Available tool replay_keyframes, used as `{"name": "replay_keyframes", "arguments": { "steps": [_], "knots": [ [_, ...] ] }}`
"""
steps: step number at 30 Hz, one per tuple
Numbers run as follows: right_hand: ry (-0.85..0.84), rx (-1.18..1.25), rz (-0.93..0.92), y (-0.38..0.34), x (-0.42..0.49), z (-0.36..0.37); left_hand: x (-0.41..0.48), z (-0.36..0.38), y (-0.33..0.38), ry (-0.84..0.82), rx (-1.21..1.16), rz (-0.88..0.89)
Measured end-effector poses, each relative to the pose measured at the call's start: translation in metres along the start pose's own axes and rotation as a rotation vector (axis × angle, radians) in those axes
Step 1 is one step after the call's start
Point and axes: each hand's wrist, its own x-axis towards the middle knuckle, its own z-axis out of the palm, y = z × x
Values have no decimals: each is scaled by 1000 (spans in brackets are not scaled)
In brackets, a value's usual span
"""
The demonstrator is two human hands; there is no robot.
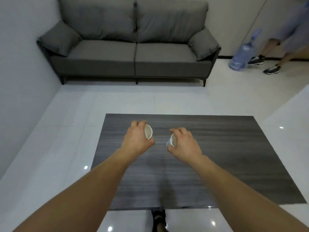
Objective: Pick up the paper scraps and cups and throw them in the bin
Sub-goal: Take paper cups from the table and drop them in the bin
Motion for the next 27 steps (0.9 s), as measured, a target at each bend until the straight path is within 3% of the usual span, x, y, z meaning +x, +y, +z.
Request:
{"name": "replay_keyframes", "arguments": {
  "steps": [5,11,20,27],
  "knots": [
    [92,33,143,28,-104,-69,-77,-5,81,-83,55,118],
    [245,32,343,116,-227,-137,-146,43,200,-214,130,325],
    [495,3,686,302,-459,-234,-254,183,437,-370,207,690],
    [534,2,986,411,-627,-283,-376,305,586,-522,173,926]
  ]
}}
